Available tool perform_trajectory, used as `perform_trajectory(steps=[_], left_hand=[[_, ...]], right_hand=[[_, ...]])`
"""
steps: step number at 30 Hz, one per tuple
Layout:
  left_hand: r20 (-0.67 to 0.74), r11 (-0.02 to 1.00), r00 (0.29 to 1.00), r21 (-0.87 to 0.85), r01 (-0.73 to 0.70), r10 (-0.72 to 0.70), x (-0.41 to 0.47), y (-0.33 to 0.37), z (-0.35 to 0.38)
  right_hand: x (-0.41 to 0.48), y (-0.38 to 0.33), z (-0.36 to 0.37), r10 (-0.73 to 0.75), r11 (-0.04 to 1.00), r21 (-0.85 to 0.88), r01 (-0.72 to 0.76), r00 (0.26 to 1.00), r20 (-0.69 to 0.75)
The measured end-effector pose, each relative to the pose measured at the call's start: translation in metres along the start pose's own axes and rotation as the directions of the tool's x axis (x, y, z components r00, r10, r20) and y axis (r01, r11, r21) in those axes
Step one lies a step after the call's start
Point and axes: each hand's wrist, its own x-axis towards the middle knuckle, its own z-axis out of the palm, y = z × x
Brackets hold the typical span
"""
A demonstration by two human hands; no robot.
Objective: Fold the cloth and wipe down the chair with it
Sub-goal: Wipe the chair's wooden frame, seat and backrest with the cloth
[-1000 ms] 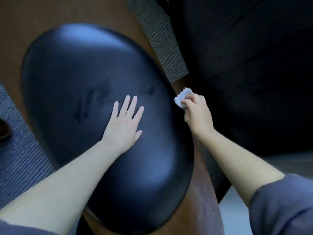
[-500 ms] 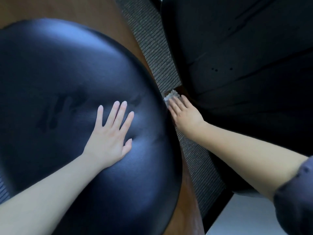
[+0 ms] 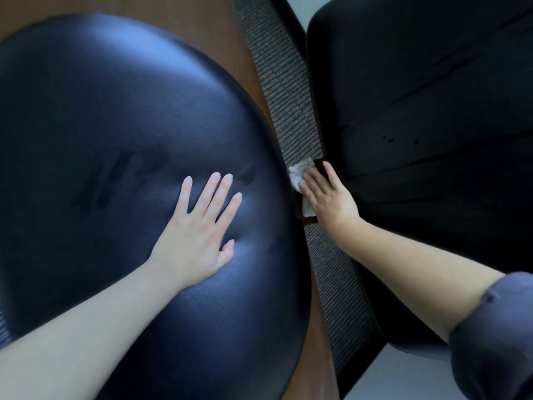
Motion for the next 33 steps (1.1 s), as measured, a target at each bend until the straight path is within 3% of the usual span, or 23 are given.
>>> perform_trajectory(steps=[6, 10, 13, 17, 22, 26, 33], left_hand=[[-0.004, 1.000, 1.000, 0.000, 0.000, 0.000, 0.000, -0.001, 0.000], [0.008, 1.000, 1.000, 0.010, 0.005, -0.005, 0.001, 0.000, 0.000], [0.012, 1.000, 1.000, 0.008, 0.003, -0.003, 0.001, 0.000, -0.001], [0.003, 1.000, 1.000, -0.001, 0.003, -0.003, 0.001, 0.000, -0.001], [0.001, 1.000, 1.000, 0.003, 0.005, -0.005, 0.001, 0.000, 0.001], [0.009, 1.000, 1.000, -0.003, 0.002, -0.002, 0.001, -0.001, 0.000], [0.008, 1.000, 1.000, -0.004, 0.000, 0.000, 0.001, -0.001, 0.002]], right_hand=[[-0.015, -0.026, 0.008, 0.002, 0.968, 0.251, 0.012, 0.998, -0.059], [0.001, -0.024, 0.005, 0.058, 0.843, 0.536, -0.039, 0.998, -0.018], [0.003, -0.031, 0.000, 0.094, 0.774, 0.624, -0.105, 0.994, 0.050], [-0.013, -0.047, 0.001, 0.112, 0.802, 0.579, -0.148, 0.989, 0.097], [0.015, -0.022, -0.009, 0.195, 0.917, 0.347, -0.198, 0.980, 0.043], [-0.013, -0.032, -0.012, 0.054, 0.989, 0.130, -0.069, 0.991, 0.119], [0.007, -0.018, -0.008, 0.168, 0.964, 0.209, -0.167, 0.986, 0.017]])
